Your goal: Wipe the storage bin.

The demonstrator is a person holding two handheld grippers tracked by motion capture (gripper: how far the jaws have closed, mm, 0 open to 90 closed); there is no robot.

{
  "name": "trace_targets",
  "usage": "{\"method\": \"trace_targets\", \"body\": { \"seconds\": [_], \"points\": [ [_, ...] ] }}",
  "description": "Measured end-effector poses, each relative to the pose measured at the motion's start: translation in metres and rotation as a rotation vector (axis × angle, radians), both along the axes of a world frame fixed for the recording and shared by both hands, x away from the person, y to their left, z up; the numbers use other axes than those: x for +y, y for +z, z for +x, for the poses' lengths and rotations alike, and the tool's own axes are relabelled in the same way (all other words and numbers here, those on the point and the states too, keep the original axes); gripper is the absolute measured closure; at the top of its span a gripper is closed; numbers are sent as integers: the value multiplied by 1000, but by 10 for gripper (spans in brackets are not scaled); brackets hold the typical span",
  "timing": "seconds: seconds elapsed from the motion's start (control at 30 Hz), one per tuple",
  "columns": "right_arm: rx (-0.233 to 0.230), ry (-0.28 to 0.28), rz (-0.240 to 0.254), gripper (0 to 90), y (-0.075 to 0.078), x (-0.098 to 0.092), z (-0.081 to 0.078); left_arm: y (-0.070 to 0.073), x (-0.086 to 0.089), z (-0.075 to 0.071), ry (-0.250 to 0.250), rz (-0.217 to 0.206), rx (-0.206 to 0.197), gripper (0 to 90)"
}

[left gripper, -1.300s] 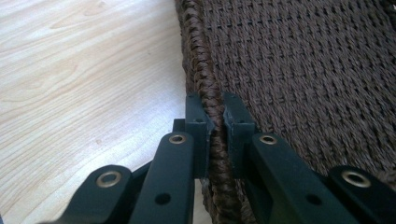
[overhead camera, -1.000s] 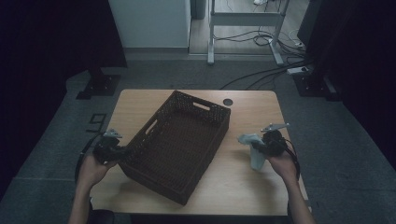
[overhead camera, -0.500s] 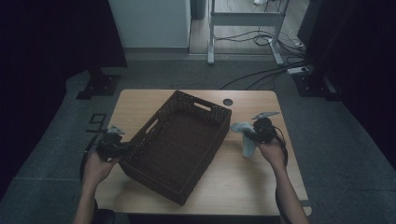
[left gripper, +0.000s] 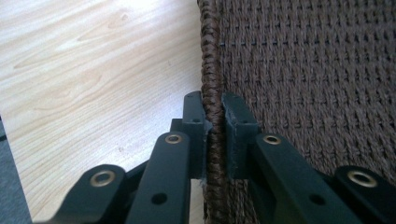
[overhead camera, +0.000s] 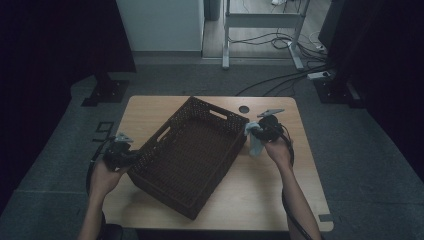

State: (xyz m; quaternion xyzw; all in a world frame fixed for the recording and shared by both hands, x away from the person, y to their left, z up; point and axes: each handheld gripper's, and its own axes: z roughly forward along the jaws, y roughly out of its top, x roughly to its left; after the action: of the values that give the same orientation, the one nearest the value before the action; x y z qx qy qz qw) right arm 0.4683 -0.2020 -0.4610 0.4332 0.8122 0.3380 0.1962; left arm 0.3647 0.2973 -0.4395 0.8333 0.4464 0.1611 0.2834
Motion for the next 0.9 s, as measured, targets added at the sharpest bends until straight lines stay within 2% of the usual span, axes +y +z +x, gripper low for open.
{"method": "trace_targets", "body": {
  "seconds": [0.07, 0.1, 0.13, 0.17, 0.27, 0.43, 0.63, 0.73, 0.9],
  "points": [
    [-6, 6, 0, 712, 0, 4, 2, -1, 4, 1, 18, -26, 2, 732],
    [-10, 9, 0, 712, -1, 5, 3, -1, 6, 1, 14, -55, 14, 725],
    [-15, 18, 4, 712, -1, 6, 3, -2, 7, 2, -1, -86, 34, 764],
    [-15, 25, 10, 717, -1, 8, 3, -2, 7, 2, -1, -87, 35, 806],
    [-21, 37, -1, 755, -1, 12, 3, -1, 4, 2, 6, -58, 28, 817],
    [-37, 76, -29, 772, 3, 16, -2, -2, 6, 2, 12, -94, 39, 820],
    [-55, 114, -41, 772, 8, 24, -12, -2, 6, 2, 16, -97, 40, 819],
    [-55, 122, -35, 774, 8, 25, -16, -3, 6, 1, 23, -114, 42, 817],
    [-63, 156, -17, 774, 8, 27, -24, -3, 4, 0, 23, -97, 36, 815]
  ]
}}
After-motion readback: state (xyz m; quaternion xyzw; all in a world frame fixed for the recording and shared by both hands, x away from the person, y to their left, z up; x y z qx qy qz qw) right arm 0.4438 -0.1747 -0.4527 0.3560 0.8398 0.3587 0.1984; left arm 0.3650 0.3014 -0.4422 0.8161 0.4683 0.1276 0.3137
